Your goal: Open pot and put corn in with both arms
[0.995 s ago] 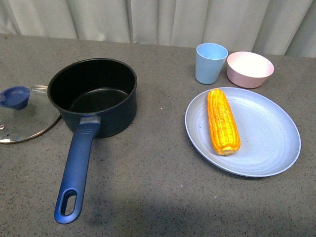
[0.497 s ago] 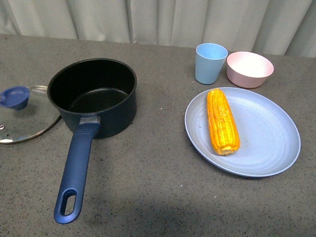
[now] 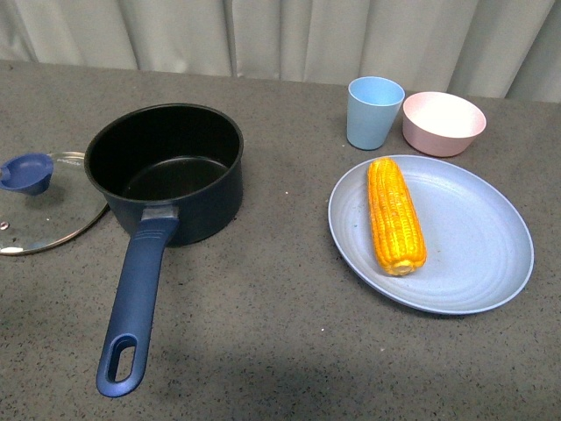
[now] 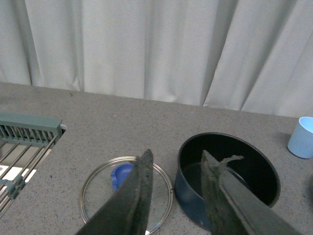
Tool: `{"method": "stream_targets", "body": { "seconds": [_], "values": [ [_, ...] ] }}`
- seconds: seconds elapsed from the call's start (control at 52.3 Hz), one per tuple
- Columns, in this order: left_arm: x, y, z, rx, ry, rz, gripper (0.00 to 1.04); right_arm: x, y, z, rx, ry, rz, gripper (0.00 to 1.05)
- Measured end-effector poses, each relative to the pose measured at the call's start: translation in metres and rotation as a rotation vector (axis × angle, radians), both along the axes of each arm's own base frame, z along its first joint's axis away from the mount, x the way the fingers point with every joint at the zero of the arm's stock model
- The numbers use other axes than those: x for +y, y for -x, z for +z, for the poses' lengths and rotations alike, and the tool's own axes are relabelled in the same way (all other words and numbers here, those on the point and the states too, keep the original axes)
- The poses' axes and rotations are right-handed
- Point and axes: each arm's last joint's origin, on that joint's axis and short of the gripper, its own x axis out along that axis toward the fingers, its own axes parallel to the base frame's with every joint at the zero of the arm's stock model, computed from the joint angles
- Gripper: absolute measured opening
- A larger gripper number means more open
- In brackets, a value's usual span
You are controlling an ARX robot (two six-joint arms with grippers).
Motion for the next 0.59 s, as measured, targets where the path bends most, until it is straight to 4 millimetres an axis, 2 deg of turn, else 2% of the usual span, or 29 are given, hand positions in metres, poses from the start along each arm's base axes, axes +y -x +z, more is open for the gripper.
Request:
{"method": "stream_targets", "body": {
  "seconds": [0.153,0.593],
  "values": [
    [-0.009,0.01,0.001,-0.002,-0.003,0.021,0.04,0.0,0.0,0.0,0.0,0.0,0.0,0.96],
    [-0.013,0.033,0.009,-0.027,-0.006,-0.002,0.04,0.0,0.0,0.0,0.0,0.0,0.0,0.96]
  ]
}}
